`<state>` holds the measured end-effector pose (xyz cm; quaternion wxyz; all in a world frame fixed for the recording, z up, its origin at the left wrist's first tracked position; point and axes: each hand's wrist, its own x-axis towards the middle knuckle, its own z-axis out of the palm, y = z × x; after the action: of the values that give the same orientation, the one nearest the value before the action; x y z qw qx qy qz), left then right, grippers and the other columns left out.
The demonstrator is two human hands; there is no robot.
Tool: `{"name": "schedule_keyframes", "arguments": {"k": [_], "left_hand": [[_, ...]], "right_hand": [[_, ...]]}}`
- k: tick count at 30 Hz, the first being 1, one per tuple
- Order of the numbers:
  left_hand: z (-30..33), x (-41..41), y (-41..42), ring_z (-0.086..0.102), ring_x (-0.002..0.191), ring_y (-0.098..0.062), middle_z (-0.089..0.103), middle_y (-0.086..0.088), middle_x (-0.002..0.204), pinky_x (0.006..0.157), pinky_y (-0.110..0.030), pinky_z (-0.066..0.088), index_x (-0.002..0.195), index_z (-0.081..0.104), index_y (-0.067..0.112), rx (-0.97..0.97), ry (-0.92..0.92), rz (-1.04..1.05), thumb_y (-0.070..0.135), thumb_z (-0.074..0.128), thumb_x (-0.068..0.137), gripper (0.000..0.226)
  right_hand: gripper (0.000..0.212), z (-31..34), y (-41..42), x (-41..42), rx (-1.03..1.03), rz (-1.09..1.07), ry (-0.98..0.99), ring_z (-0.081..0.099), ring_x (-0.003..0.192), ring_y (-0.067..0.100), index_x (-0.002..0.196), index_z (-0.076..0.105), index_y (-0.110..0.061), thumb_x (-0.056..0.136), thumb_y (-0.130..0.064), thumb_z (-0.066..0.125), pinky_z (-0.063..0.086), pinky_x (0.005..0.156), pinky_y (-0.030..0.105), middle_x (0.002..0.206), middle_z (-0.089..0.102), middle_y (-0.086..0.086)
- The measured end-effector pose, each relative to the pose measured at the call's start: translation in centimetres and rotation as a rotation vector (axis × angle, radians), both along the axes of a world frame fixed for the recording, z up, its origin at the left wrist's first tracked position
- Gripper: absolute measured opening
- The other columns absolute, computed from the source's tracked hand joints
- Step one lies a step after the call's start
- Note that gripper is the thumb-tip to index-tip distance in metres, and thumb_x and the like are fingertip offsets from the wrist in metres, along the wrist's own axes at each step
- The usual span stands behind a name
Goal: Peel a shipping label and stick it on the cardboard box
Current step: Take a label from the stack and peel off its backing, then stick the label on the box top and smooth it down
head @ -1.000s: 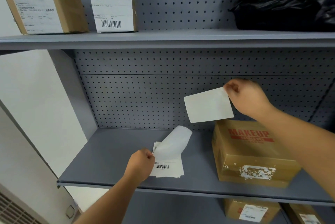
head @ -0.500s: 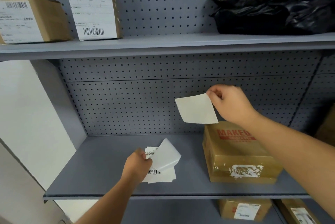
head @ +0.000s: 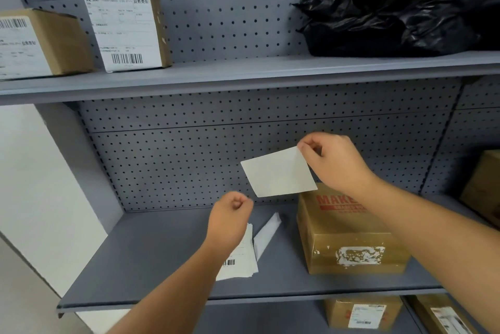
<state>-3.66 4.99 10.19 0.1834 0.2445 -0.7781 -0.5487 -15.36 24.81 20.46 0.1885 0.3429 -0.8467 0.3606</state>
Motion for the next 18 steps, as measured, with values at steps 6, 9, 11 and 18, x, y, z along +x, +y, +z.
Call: {"name": "schedule_keyframes", "arguments": {"k": [6,9,11,18], "left_hand": [[4.0,-2.4,3.9,0.074,0.089,-0.018,0.077,-0.008,0.108,0.085,-0.03,0.061,0.106,0.072,0.01,0.584,0.176,-0.11,0.028,0.068,0.096,0.021],[4.8,-3.5,4.8,0.074,0.105,-0.025,0.073,-0.012,0.117,0.09,-0.032,0.061,0.119,0.066,0.004,0.774,0.168,-0.16,0.035,0.065,0.099,0.037],[5.1,-4.1,5.2,0.073,0.106,-0.027,0.074,-0.015,0.116,0.093,-0.034,0.06,0.115,0.066,0.0,0.852,0.171,-0.17,0.036,0.065,0.099,0.039],[5.8,-5.7,6.4,0.073,0.096,-0.029,0.075,-0.024,0.116,0.093,-0.04,0.06,0.118,0.067,-0.003,0.892,0.132,-0.195,0.015,0.063,0.099,0.026]], "right_hand": [[0.017,-1.1,0.9,0.8,0.042,0.033,0.171,0.067,0.08,0.015,0.096,0.077,-0.014,0.099,-0.019,0.061,0.056,0.077,0.038,0.085,0.076,-0.004],[0.017,-2.0,1.5,1.2,0.089,0.058,0.23,0.065,0.083,0.016,0.096,0.076,-0.016,0.098,-0.022,0.06,0.056,0.078,0.039,0.087,0.075,-0.004],[0.019,-2.5,1.9,1.4,0.119,0.082,0.239,0.064,0.086,0.015,0.1,0.076,-0.018,0.099,-0.025,0.058,0.056,0.078,0.037,0.09,0.075,-0.005],[0.022,-4.0,3.1,1.4,0.226,0.215,0.199,0.056,0.1,0.012,0.106,0.074,-0.023,0.1,-0.033,0.055,0.054,0.082,0.036,0.097,0.073,-0.01]]}}
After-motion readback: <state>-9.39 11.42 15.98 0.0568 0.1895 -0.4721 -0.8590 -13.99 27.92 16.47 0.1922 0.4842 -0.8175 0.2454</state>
